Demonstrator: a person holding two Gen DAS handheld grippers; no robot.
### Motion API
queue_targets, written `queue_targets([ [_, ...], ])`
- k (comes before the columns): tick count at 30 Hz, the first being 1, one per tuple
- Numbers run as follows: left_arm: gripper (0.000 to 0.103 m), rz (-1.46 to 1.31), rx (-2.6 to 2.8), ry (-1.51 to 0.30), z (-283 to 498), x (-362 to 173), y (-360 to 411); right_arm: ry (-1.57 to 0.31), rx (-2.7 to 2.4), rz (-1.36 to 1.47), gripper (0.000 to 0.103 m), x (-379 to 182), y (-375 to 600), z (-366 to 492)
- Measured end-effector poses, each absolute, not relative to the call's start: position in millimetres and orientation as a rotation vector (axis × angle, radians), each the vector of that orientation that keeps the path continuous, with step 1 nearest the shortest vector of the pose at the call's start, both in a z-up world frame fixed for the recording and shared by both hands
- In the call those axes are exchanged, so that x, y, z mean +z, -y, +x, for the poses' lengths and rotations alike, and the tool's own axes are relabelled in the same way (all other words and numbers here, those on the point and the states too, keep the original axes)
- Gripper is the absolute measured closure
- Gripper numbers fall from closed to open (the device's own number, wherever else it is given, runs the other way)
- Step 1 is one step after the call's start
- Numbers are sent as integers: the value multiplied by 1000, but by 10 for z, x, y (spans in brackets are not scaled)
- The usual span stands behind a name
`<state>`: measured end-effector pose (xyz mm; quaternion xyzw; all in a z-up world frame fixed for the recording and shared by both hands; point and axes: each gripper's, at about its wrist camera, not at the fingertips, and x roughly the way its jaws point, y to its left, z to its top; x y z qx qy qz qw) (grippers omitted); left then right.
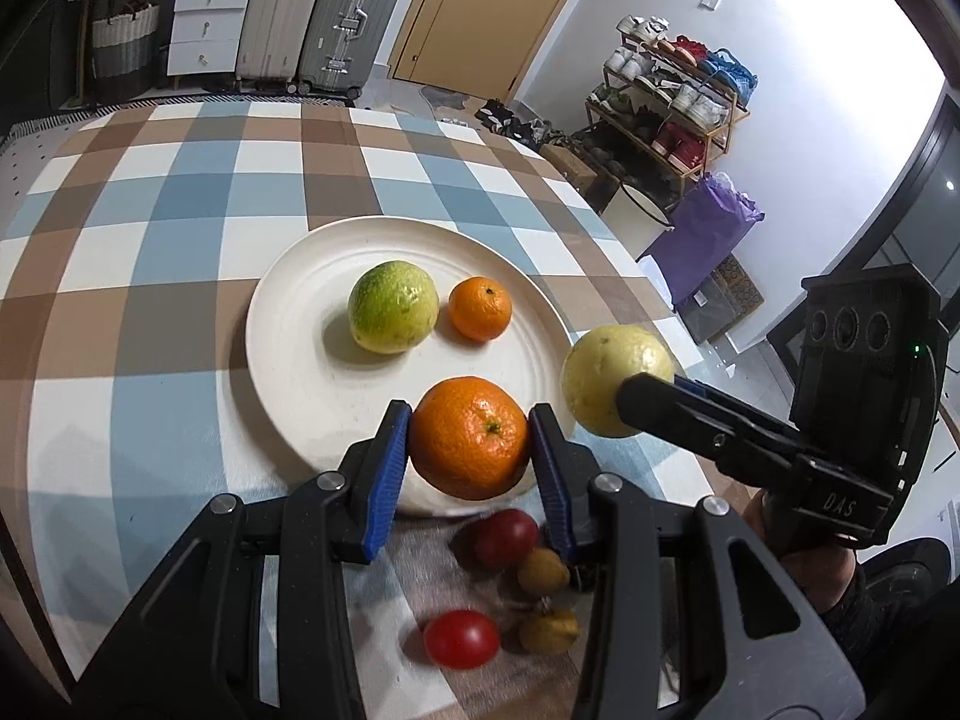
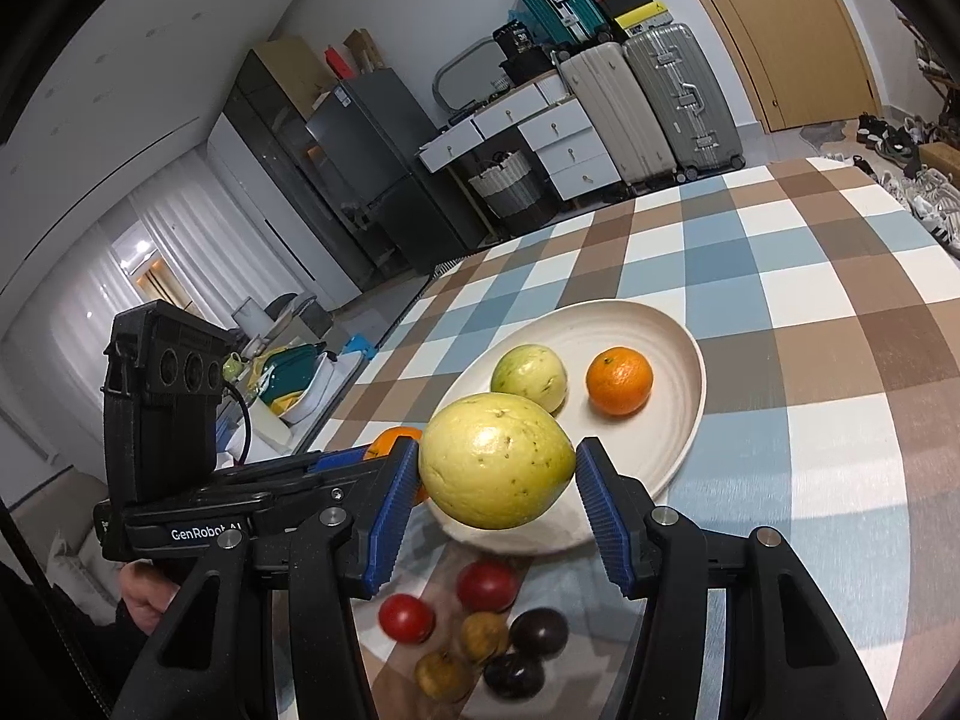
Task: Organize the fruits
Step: 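Lower both fruits onto the white plate and open both tools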
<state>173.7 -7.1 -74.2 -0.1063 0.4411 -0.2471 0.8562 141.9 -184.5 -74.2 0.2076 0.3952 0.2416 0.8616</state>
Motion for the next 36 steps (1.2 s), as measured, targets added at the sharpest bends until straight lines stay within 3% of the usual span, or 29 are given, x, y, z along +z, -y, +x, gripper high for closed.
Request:
queue_targets([
  [20, 66, -248, -530, -1010, 2270, -1053, 206, -928, 486, 490, 48, -1092, 1883, 1863],
  [36, 65, -237, -511, -974, 2177, -912, 179, -873, 467, 504, 48, -954, 1959, 1824],
])
